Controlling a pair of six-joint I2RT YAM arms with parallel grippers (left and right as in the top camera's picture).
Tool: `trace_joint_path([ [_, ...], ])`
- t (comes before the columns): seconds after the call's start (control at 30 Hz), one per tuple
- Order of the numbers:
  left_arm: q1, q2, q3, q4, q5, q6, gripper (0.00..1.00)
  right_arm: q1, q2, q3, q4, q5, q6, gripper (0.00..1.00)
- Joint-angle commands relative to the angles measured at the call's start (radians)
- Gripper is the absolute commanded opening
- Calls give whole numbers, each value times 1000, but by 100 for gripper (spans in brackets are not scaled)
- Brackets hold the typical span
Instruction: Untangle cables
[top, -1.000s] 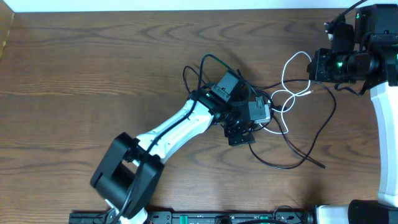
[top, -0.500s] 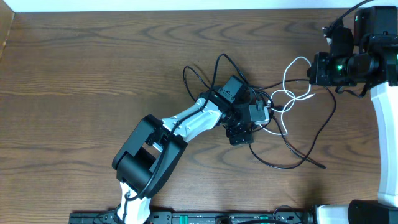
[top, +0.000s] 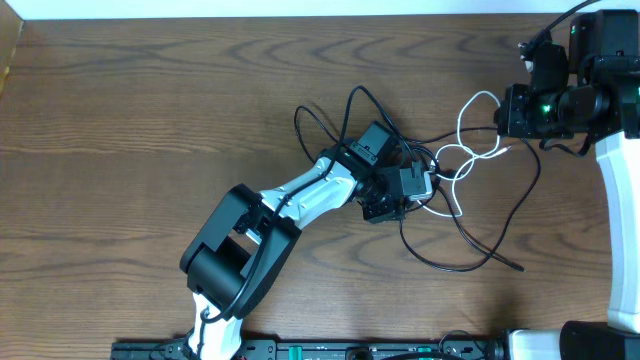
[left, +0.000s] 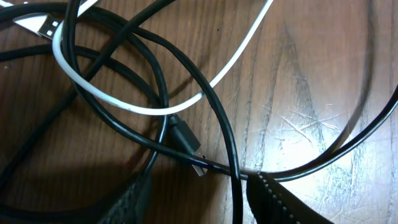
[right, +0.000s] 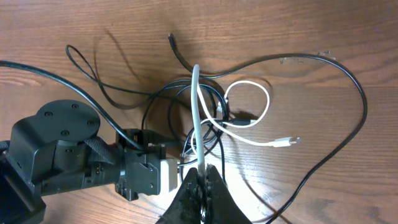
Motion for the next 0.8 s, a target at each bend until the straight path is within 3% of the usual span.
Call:
trace_joint_path([
  [0.0,3,-1,-2,-3,-2,6,54,13,-5,7,-2,0,-17,1],
  [0.03,3,-1,-2,-3,-3,6,54,13,-5,7,-2,0,-17,1],
  [0.13,3,-1,-2,-3,-8,3,42,13,-5,7,-2,0,-17,1],
  [0.5,3,9,-2,-10,-9,-20,42,13,-5,7,-3,0,-17,2],
  [0.6,3,9,-2,-11,-8,-20,43,13,-5,7,-3,0,-17,2],
  [0.7,3,9,-2,-16,-8,-20,55,13,-5,7,-3,0,-17,2],
  [0.77,3,10,-2,-24,-8,-20,57,13,-5,7,0,0,-17,2],
])
